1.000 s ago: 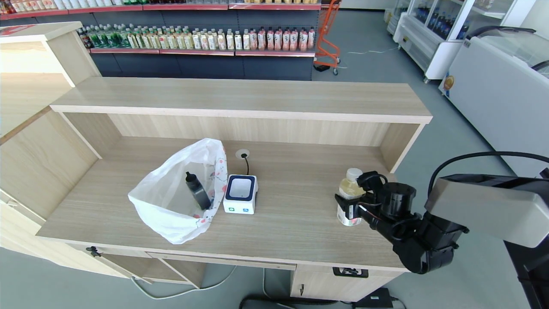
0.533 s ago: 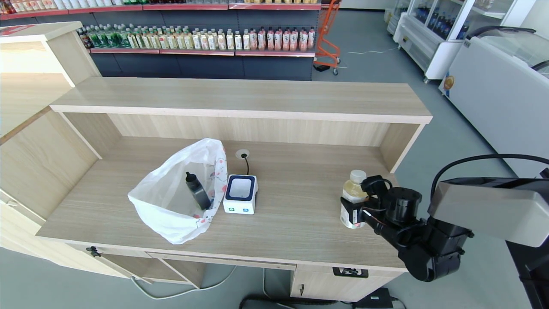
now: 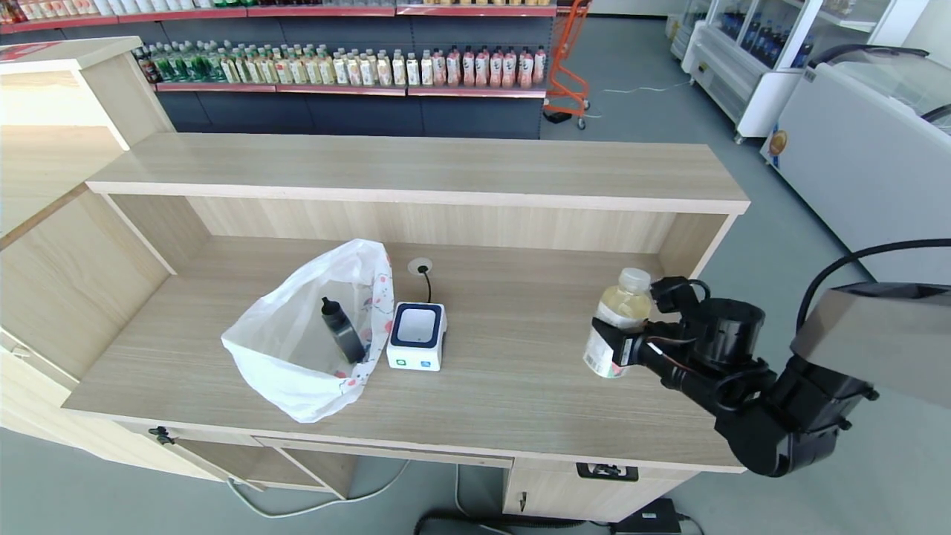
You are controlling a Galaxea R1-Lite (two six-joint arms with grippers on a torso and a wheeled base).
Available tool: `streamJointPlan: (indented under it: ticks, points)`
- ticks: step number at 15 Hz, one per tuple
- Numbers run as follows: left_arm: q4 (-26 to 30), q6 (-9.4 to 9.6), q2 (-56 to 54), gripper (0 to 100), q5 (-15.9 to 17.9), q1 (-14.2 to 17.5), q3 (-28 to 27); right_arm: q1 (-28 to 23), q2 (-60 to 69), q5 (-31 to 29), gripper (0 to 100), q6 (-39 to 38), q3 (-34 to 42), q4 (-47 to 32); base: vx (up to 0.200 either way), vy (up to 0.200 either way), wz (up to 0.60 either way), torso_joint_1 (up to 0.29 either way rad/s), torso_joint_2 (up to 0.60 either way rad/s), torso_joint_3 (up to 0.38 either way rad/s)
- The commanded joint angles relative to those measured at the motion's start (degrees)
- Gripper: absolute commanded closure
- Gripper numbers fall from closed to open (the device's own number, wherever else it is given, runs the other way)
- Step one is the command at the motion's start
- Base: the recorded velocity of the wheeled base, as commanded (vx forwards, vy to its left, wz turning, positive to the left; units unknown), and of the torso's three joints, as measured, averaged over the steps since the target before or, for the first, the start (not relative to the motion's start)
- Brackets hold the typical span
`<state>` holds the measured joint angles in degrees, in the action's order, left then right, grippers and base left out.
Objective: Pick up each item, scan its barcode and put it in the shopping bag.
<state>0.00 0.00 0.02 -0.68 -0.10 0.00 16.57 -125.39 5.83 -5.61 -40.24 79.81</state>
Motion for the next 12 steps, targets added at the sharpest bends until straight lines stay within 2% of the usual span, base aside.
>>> streamJointPlan:
  ticks: [1, 5, 6, 9, 12]
  points:
    - [0.00, 0.00, -0.02, 0, -0.02, 0.01, 0.00, 0.13, 14.91, 13.16, 100, -7.75, 8.78, 0.52, 0.000, 0.000, 0.00, 0.000, 0.00, 0.000]
    - [0.00, 0.00, -0.02, 0, -0.02, 0.01, 0.00, 2.77, 23.97, 28.10, 100, -12.15, 16.69, 0.26, 0.000, 0.000, 0.00, 0.000, 0.00, 0.000]
    - [0.00, 0.00, -0.02, 0, -0.02, 0.01, 0.00, 3.03, 24.85, 30.03, 100, -12.15, 17.83, 0.17, 0.000, 0.000, 0.00, 0.000, 0.00, 0.000]
    - [0.00, 0.00, -0.02, 0, -0.02, 0.01, 0.00, 7.34, 28.62, 31.26, 100, -14.08, 17.65, -4.23, 0.000, 0.000, 0.00, 0.000, 0.00, 0.000]
    - [0.00, 0.00, -0.02, 0, -0.02, 0.01, 0.00, 12.09, 31.35, 31.09, 100, -22.34, 18.36, -6.42, 0.000, 0.000, 0.00, 0.000, 0.00, 0.000]
